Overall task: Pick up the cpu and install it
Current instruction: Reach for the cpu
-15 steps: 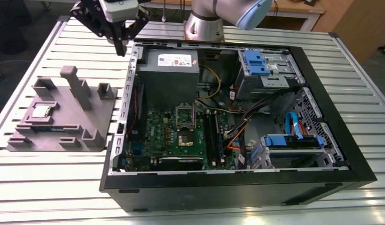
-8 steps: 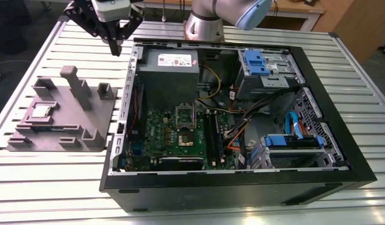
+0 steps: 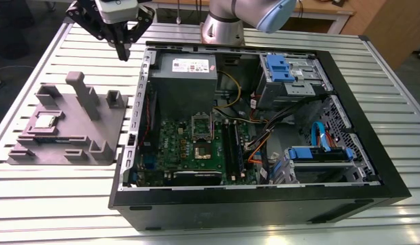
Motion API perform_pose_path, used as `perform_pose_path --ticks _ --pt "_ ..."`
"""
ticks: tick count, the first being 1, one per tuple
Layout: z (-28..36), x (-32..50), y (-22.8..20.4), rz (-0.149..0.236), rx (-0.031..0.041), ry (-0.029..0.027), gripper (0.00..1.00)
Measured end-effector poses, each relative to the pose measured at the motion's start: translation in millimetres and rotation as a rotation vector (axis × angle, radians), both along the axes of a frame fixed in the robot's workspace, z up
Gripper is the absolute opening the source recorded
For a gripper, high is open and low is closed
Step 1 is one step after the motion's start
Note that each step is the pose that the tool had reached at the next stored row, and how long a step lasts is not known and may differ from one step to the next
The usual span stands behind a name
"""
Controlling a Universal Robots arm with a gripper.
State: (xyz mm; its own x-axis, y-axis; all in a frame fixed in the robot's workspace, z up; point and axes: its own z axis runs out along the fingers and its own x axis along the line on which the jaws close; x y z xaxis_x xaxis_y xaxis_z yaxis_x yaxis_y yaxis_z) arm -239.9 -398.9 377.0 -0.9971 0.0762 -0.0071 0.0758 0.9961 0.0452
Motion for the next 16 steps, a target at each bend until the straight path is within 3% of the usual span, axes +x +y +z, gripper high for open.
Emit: perform_pose_path --ticks 16 --pt "0.2 -2.6 0.0 0.000 -0.0001 0.0001 0.10"
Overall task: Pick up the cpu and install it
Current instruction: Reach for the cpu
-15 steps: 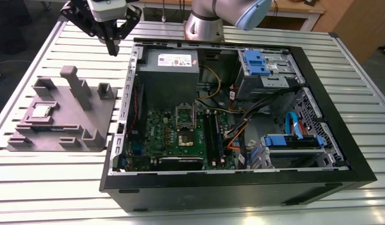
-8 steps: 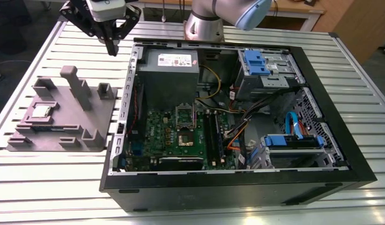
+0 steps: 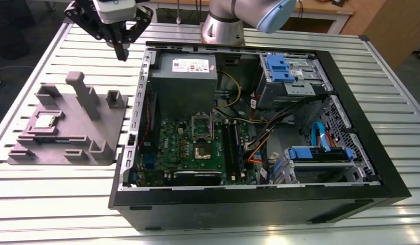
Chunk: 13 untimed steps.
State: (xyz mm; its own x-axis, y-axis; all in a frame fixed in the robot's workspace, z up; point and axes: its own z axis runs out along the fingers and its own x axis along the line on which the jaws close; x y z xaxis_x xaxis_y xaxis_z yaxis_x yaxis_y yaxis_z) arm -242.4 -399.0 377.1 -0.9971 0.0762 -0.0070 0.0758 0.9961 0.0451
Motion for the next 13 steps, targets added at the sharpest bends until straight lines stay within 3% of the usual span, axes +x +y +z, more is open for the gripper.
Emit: perform_pose_path --ticks 7,13 --pt "2.5 -0.3 0.1 0.000 0.0002 -0.0002 0.10" --pt "2.6 -6.9 0.0 0.000 0.0001 -0.0001 0.10"
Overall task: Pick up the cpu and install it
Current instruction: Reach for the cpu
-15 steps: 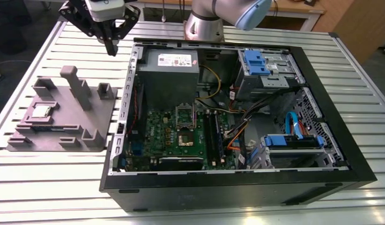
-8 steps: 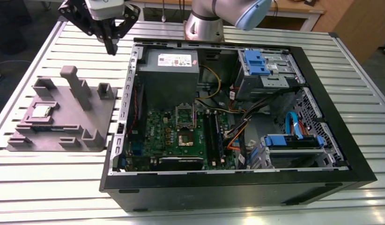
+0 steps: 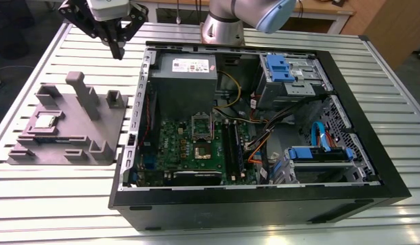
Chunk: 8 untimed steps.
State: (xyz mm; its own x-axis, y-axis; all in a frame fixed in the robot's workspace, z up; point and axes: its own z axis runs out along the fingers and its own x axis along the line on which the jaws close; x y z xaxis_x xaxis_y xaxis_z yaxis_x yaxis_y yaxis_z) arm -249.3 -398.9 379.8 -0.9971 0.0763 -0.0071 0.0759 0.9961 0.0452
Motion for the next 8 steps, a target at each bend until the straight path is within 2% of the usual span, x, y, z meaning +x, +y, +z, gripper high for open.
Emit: perform_pose_path --ticks 8 --pt "0.0 -3.7 0.0 0.000 0.0000 0.0001 0.10"
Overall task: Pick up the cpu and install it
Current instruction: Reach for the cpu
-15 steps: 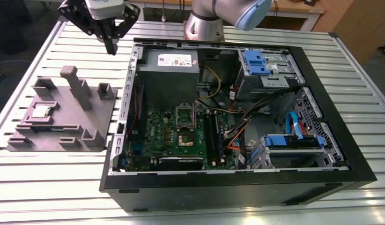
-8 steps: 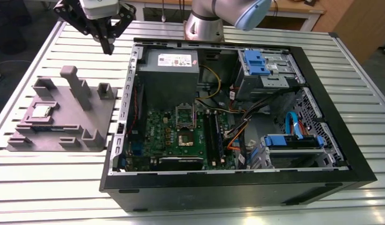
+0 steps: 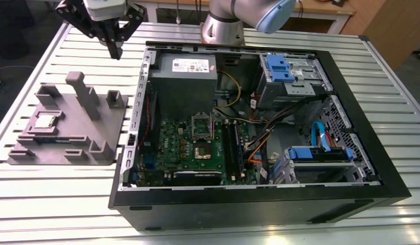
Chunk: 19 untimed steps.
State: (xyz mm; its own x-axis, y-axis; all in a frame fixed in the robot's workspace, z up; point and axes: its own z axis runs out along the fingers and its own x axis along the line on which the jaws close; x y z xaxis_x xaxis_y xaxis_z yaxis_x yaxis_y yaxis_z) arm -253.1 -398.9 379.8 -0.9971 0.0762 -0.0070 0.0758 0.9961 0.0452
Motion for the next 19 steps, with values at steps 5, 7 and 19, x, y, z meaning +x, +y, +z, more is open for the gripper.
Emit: perform_pose_path --ticks 5,7,19 --pt "0.0 -2.9 0.0 0.000 0.0000 0.0000 0.10" --pt "0.0 -2.9 0.0 0.000 0.0000 0.0000 0.10" --pt "0.0 -12.6 0.0 0.000 0.0000 0.0000 0.10"
